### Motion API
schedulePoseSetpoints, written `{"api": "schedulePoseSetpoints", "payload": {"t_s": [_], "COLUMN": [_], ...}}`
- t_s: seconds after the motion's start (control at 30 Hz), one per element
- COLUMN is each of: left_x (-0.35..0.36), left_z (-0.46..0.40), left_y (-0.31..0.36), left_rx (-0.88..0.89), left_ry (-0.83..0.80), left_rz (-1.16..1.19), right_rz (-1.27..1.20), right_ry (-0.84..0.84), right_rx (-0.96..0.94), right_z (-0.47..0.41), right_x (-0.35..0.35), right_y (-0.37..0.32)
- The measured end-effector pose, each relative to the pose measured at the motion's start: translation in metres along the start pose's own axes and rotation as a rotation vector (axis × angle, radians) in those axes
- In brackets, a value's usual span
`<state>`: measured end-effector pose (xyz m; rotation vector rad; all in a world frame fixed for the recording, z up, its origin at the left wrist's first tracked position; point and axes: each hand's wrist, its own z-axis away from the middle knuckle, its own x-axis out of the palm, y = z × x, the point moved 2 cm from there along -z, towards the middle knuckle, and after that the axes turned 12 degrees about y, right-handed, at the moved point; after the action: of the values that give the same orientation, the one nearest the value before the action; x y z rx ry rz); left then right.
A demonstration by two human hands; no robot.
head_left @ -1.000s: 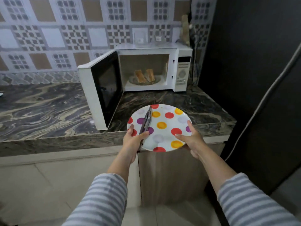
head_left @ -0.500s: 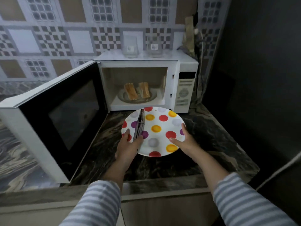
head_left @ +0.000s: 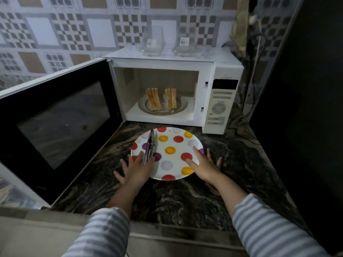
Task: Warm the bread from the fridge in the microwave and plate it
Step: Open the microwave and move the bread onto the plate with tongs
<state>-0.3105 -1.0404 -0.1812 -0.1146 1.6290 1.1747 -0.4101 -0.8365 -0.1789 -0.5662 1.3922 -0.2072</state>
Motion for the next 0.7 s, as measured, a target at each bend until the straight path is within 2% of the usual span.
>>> {"api": "schedulePoseSetpoints", "payload": {"t_s": [0.13,0.3,0.57,0.7], "left_x": [0.003,0.002,-0.001,-0.004], "left_z": [0.001,0.005,0.01,0.012], "left_y": [0.0,0.001,0.003,0.007], "left_rx": [0.015,0.016,0.011,-0.018], "left_ry": [-0.031,-0.048,-0.072,-0.104], "left_rz": [-0.134,-0.171,-0.166,-0.086], "right_rz": [0.1,0.151,0.245,0.258], "right_ry": [0.006,0.025,0.066,0.038], "right_rx": [-0.02,-0.024,0.069,0.11], "right_z": [0.002,0.002,0.006,0.008], "right_x": [0.003,0.004,0.005,0.001], "right_y": [0.0,-0.001,-0.007,-0.015]}}
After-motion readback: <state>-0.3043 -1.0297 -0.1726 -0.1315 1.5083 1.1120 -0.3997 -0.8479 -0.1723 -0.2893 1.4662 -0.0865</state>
